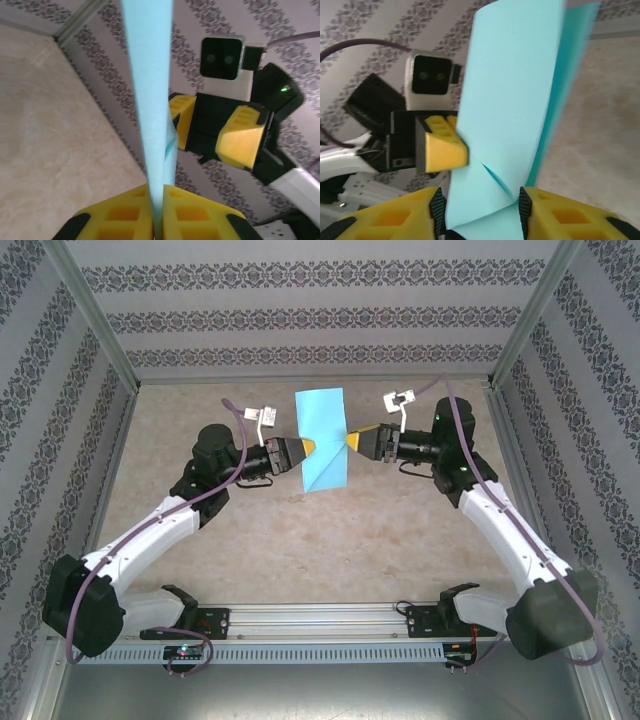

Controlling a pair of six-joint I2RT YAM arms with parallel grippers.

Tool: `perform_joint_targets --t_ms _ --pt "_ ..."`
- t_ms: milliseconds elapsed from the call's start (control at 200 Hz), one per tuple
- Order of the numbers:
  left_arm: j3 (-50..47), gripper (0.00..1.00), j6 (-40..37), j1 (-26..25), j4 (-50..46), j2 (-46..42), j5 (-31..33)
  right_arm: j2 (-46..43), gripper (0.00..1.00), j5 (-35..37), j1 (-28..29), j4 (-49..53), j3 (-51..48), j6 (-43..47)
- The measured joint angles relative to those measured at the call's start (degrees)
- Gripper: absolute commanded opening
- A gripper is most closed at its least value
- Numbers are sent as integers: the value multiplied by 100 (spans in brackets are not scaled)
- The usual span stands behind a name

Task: Fold a paper plane with a square sheet of paper (fold left side to right side)
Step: Turn over the paper at the center of the table.

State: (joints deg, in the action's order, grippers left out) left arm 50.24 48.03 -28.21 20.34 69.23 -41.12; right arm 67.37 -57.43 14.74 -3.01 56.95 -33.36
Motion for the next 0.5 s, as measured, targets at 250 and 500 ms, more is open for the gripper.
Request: perform_joint_targets --t_ms 250,500 --pt "817 0 -1456 -973 -2710 -315 1947 -719 70 2295 -459 2302 -39 1108" --pt "2063 0 -1580 -2586 -5838 577 5329 -1327 93 4450 -857 3416 -822 1355"
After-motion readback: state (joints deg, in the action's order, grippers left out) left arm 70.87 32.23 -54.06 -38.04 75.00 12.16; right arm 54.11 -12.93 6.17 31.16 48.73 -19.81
